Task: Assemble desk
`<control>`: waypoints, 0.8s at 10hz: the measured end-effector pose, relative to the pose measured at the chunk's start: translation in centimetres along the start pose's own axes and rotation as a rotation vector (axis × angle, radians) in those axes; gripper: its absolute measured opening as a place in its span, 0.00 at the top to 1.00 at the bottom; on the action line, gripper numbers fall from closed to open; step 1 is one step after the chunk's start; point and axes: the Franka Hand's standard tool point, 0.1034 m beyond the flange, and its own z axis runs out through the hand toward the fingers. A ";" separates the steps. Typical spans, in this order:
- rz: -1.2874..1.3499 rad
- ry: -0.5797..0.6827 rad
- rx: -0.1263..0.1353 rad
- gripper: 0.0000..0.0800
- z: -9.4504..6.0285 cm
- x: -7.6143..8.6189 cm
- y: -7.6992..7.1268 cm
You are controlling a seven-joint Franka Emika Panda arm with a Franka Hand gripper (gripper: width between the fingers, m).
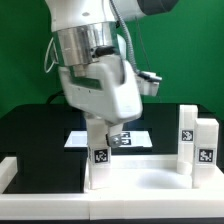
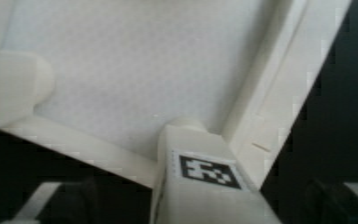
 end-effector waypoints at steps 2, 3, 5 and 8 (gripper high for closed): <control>-0.263 -0.005 -0.026 0.19 -0.1 0.0 0.1; -0.295 -0.004 -0.027 0.19 -0.1 0.1 0.2; -0.461 -0.006 -0.027 0.19 -0.1 0.1 0.3; -0.988 0.145 -0.039 0.19 -0.1 2.2 -0.3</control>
Offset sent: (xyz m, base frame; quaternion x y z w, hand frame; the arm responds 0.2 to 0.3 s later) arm 0.0000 0.0000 0.0000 0.0000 0.0000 -0.1938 0.9810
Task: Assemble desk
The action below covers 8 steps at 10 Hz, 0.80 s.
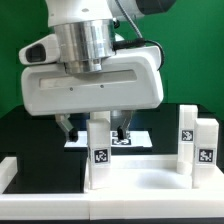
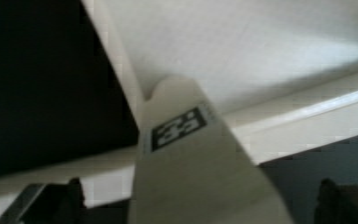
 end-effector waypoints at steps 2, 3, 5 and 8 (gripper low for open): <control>0.065 0.008 -0.005 0.33 0.1 -0.1 0.1; 0.081 0.009 -0.006 0.50 0.1 -0.1 0.1; 0.222 0.009 -0.004 0.64 0.2 -0.1 0.1; 0.451 0.009 -0.003 0.64 0.2 -0.1 0.1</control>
Offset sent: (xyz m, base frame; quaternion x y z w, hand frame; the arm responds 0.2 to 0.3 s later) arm 0.0000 0.0000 0.0000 0.0000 0.0000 0.0650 0.9979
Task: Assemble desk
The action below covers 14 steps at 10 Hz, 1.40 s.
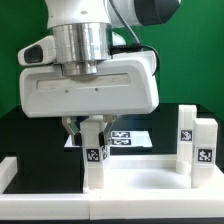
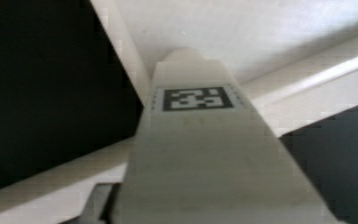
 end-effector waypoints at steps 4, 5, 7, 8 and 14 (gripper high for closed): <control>0.702 -0.032 0.002 0.64 0.1 -0.4 0.5; 0.901 -0.055 0.021 0.64 0.2 -0.5 0.6; 1.183 -0.081 0.035 0.64 0.2 -0.7 0.6; 1.258 -0.089 0.029 0.64 0.2 -0.8 0.4; 0.733 -0.118 0.049 0.21 0.0 -1.1 -0.3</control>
Offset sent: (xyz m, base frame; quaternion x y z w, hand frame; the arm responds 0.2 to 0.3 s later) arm 0.0040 0.0081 0.0028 0.0540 -0.0199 0.4694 0.8811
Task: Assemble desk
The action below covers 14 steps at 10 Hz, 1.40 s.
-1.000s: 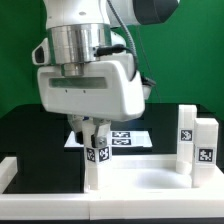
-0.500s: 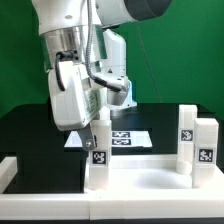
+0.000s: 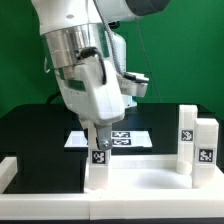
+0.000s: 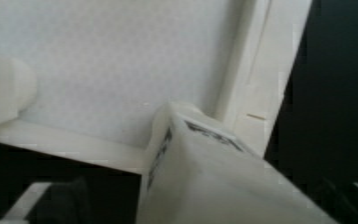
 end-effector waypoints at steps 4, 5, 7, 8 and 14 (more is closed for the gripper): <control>-0.283 0.001 -0.004 0.19 0.1 0.1 0.1; -0.522 0.024 -0.044 0.19 0.0 0.0 0.1; -0.836 0.031 -0.070 0.19 0.3 -1.2 -0.5; -0.786 0.033 -0.069 0.19 0.3 -1.1 -0.5; -0.450 0.046 -0.069 0.63 0.4 -0.5 0.0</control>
Offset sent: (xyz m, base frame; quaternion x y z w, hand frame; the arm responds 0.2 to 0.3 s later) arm 0.0000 0.0000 0.0000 0.0000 0.0000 -0.1938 0.9810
